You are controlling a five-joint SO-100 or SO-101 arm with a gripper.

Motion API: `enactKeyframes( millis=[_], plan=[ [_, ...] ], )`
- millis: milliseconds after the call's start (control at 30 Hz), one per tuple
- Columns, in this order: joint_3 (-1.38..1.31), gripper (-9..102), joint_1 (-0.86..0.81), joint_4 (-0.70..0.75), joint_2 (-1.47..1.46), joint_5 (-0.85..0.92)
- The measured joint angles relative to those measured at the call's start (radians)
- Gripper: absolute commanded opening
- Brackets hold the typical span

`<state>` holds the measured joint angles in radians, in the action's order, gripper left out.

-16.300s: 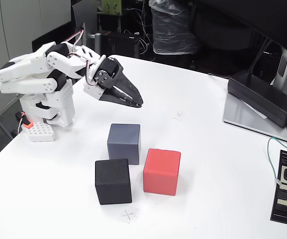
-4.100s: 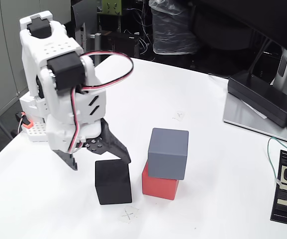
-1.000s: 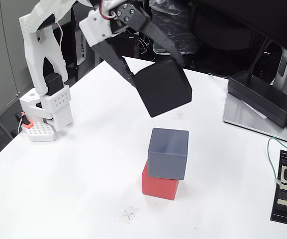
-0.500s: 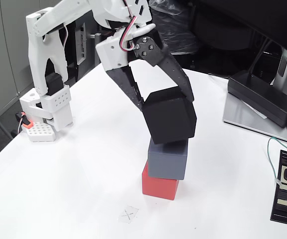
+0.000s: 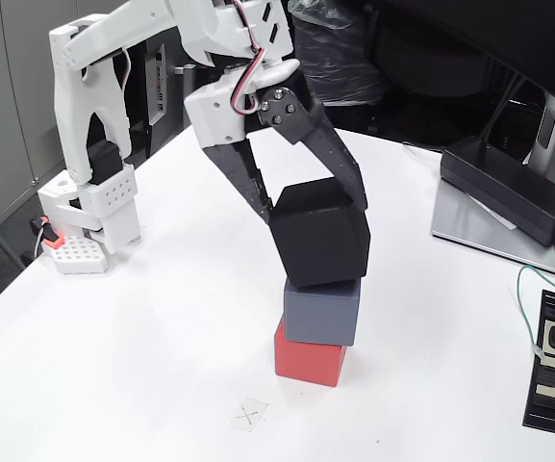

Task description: Stack the three blocks in an ordered color.

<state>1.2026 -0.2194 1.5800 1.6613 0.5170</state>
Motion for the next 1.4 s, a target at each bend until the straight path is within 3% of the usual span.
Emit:
enactKeyframes(
  millis=[200, 667, 1400],
  plan=[
    [0.0, 11, 0.0, 0.0, 0.0, 0.0],
    [0.002, 31, 0.0, 0.003, -0.002, 0.0],
    [0.003, 31, -0.061, 0.003, 0.012, 0.0]
  ],
)
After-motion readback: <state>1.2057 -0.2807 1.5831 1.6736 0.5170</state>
